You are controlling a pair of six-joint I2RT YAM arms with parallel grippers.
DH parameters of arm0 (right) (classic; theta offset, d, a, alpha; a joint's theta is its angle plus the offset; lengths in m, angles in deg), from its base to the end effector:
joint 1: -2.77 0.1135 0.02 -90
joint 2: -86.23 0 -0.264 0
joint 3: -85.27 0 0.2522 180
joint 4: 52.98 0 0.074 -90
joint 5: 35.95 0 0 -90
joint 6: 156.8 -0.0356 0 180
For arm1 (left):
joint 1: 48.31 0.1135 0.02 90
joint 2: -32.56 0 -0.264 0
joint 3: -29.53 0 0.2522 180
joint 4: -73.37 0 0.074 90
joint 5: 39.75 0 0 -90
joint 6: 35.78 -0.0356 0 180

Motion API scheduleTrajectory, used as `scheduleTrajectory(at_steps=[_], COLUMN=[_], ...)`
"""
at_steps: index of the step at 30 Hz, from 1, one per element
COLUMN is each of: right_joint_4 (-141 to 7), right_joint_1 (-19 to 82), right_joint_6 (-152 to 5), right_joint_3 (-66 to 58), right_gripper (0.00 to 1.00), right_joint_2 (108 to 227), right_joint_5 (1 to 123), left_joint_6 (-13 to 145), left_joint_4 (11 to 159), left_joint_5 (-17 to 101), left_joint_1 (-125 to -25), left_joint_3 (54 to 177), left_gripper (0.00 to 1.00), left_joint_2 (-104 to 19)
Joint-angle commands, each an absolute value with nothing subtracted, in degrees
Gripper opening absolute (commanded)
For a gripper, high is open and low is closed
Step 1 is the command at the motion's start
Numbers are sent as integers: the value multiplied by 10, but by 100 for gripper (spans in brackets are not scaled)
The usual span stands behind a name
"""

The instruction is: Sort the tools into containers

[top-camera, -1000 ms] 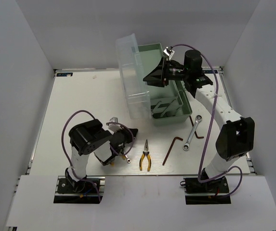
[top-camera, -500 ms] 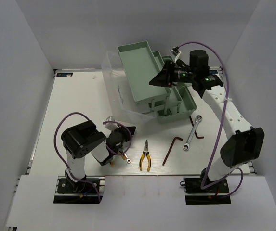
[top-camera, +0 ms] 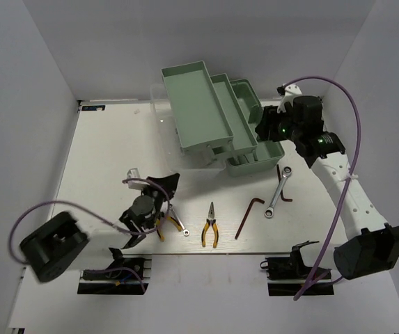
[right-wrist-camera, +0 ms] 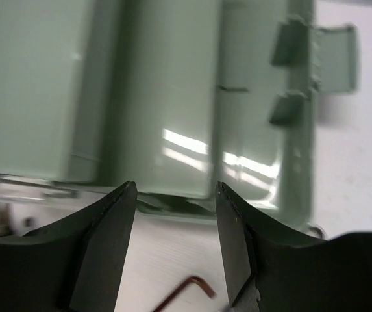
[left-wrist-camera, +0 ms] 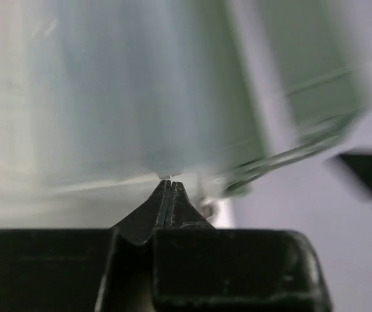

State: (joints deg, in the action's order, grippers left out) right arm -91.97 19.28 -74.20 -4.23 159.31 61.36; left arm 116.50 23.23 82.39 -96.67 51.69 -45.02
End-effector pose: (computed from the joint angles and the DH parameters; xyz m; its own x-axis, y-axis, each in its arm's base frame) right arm 0.2729 0.0856 0.3954 -0.4157 0.0100 -0.9094 -0.3438 0.9240 0.1674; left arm 0.1537 -0.1444 0.1541 -0.2770 -0.8165 -0.5065 0.0765 0.5067 -0.8587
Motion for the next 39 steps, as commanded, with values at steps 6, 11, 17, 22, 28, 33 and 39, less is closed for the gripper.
scheduleTrajectory(at_steps=[6, 11, 17, 22, 28, 33, 39], right_joint_4=[-890, -867, -845, -852, -890, -898, -948], right_joint_1=[162, 152, 139, 123, 116, 112, 116], right_joint_6=[-671, -626, -580, -582, -606, -651, -759], right_joint_3=[23, 26, 1, -22, -72, -57, -57], right_gripper=[58, 58, 58, 58, 38, 0, 0], right_joint_2=[1612, 1666, 1761, 1832, 1902, 1874, 1862], right_joint_5=[477, 418, 348, 430, 465, 534, 569], left_joint_6=[1159, 1061, 968, 905, 900, 906, 932], left_joint_4=[660, 854, 990, 1051, 1116, 1129, 1124], left_joint_5=[902, 835, 789, 794, 805, 786, 780], left_joint_1=[-964, -964, -964, -964, -964, -964, -964], left_joint_3=[612, 765, 879, 905, 903, 874, 843], left_gripper=[23, 47, 59, 63, 66, 66, 66], left_joint_2=[-175, -239, -262, -183, -115, -85, -60])
